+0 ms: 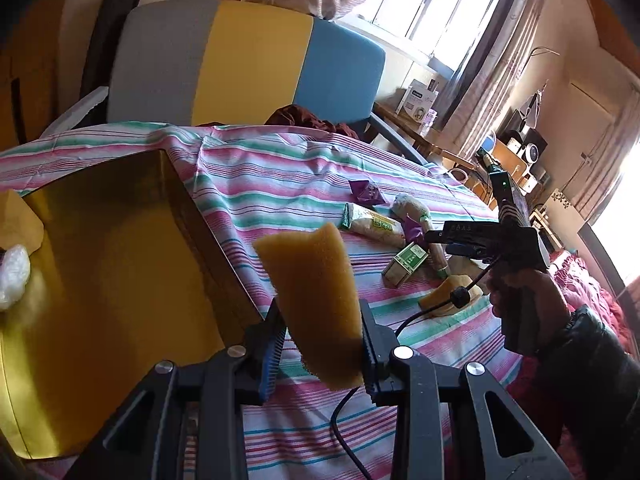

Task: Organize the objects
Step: 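Carry the sponge to the tray and set it beside the bundle while the right tool grasps the WEIDAN pack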

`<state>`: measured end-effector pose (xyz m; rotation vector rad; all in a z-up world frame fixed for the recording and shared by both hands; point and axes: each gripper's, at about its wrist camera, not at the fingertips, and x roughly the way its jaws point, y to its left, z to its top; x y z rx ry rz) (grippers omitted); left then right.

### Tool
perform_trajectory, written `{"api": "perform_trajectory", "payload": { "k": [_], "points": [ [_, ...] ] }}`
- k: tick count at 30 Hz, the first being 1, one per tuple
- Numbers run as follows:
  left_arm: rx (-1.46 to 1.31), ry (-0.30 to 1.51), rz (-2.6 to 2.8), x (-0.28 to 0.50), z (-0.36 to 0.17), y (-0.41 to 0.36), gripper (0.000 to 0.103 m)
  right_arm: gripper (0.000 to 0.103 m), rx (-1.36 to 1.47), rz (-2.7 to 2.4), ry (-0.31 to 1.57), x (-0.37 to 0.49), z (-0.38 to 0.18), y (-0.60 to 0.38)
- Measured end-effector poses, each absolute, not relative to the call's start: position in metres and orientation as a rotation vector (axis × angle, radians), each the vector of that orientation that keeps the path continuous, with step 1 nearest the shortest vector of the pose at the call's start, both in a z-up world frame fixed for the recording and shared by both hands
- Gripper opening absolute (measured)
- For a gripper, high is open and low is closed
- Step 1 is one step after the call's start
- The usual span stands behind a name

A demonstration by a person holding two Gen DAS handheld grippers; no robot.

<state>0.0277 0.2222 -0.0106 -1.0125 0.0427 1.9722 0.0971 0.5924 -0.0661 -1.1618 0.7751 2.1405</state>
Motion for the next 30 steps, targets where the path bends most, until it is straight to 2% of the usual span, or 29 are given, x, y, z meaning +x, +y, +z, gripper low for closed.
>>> {"api": "perform_trajectory", "payload": {
  "k": [7,12,15,26,28,30],
  "points": [
    [-1.031,0.036,1.977,0.027,-0.013,0.215,0.034,0.052,-1.238,2.142,0.629,0.084,-0.068,0.587],
    [-1.024,0.043,1.993,0.029,-0.009,0.211,0.034,0.052,-1.340,2.170,0.671,0.083,-0.074,0.579],
    [-1.021,0.041,2.001,0.028,-0.008,0.208,0.034,0.052,-1.366,2.124,0.565,0.079,-0.078,0.577],
    [-1.019,0.049,2.002,0.032,-0.007,0.208,0.034,0.052,-1.414,2.032,0.364,0.070,-0.091,0.582],
    [-1.013,0.045,2.008,0.031,-0.005,0.206,0.034,0.047,-1.414,2.030,0.377,0.072,-0.091,0.583],
    [-1.011,0.036,2.015,0.030,-0.004,0.203,0.034,0.047,-1.426,2.028,0.350,0.071,-0.092,0.580]
  ]
}}
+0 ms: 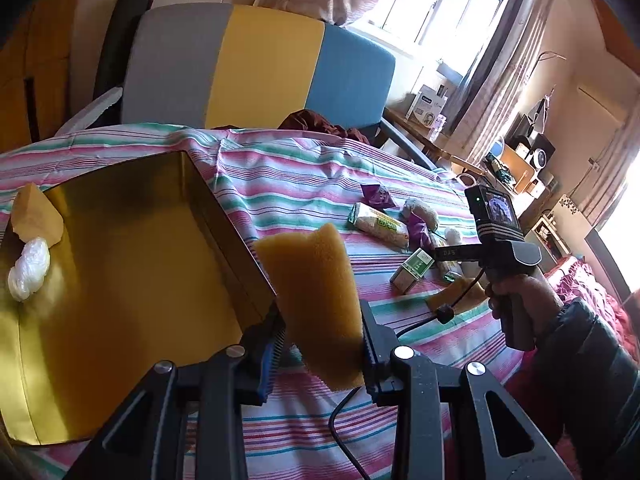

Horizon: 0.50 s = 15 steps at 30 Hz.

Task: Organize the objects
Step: 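Carry the sponge to the tray and set it beside the bundle while the right tool grasps the WEIDAN pack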

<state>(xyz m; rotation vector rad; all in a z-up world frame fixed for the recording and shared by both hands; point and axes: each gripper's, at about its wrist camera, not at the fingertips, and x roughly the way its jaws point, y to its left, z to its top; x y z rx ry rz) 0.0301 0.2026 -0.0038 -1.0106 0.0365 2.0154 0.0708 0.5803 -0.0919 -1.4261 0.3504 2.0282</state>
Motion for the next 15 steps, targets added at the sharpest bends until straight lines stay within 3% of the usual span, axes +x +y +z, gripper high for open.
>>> {"api": "perform_trajectory", "payload": {
  "k": [7,15],
  "points": [
    [-1.016,0.000,2.091,0.016,0.002,0.176,0.035,0.047,-1.423,2.036,0.322,0.071,-0.095,0.578],
    [-1.061,-0.042,2.319,-0.019,0.002,0.091,0.035,0.048,-1.420,2.033,0.295,0.072,-0.096,0.572]
  ]
}}
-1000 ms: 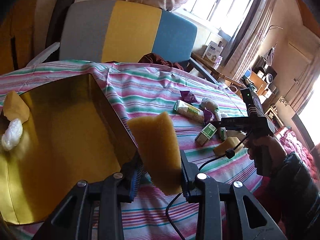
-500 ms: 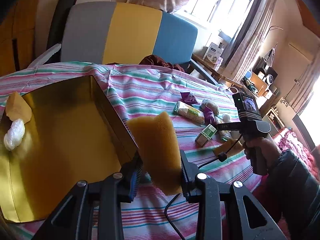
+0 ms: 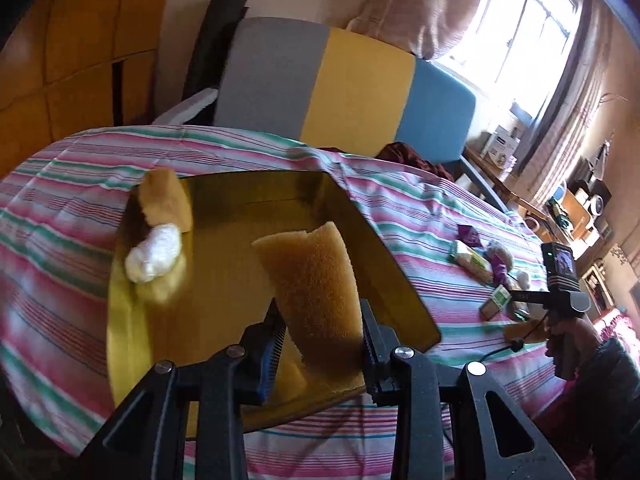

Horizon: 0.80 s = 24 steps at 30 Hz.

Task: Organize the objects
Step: 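Carry the sponge to the tray and set it beside the bundle while the right tool grasps the WEIDAN pack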

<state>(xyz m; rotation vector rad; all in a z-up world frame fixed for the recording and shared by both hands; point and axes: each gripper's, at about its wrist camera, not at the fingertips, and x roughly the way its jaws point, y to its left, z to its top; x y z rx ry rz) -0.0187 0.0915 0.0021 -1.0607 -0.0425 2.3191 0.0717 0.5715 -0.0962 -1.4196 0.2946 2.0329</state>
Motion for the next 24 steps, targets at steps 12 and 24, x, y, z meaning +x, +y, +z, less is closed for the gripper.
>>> {"api": "perform_trajectory", "payload": {
  "k": [12,24],
  "points": [
    [-1.312,0.161,2.373,-0.092,-0.049,0.064,0.035,0.047,-1.427,2.031,0.256,0.071,-0.096,0.566],
    [-1.190,0.353,2.525,-0.095,-0.049,0.073,0.052,0.047,-1.432,2.031,0.245,0.072,-0.098,0.567]
  ]
}}
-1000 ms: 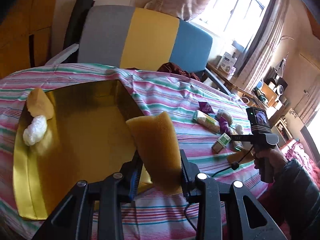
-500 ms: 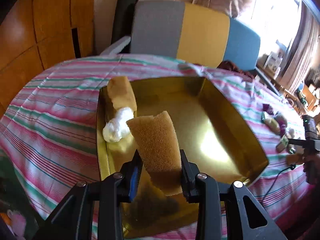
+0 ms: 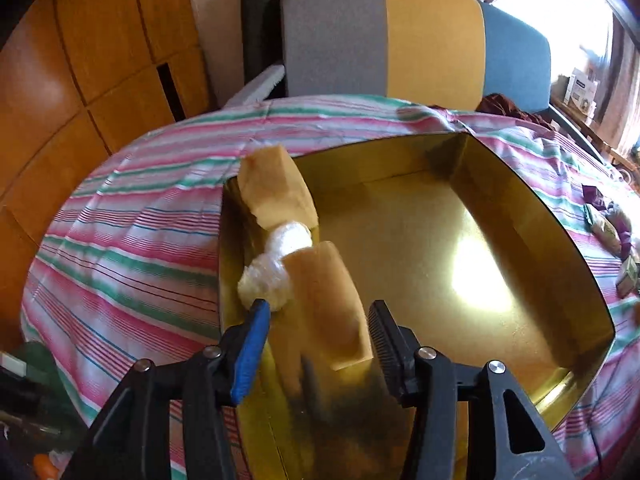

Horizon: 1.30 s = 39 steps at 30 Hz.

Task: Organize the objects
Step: 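Carry the sponge to the tray and set it beside the bundle while the right tool grasps the WEIDAN pack, then carry the WEIDAN biscuit pack into the tray and release it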

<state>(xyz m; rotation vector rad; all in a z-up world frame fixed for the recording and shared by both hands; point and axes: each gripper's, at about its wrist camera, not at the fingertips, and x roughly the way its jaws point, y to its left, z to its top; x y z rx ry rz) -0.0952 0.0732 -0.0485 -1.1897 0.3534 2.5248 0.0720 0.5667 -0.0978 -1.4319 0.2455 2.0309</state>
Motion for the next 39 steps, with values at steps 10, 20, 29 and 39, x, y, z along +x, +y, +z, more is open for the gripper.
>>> {"api": "perform_trajectory", "payload": {
  "k": [10,20,29,39],
  "points": [
    [-1.101,0.100,2.600,-0.046,-0.027,0.052,0.065,0.046,-1.417,2.025,0.281,0.074,-0.095,0.567],
    [-1.113,0.092,2.594,-0.023,-0.026,0.042,0.066,0.047,-1.311,2.041,0.345,0.084,-0.078,0.566],
    [-1.142,0.042,2.610,-0.025,-0.027,0.023,0.066,0.046,-1.077,2.173,0.433,0.097,-0.023,0.554],
    [-1.137,-0.072,2.713,-0.034,-0.017,-0.022,0.066,0.047,-1.096,2.667,0.365,0.037,0.055,0.414]
  ]
}}
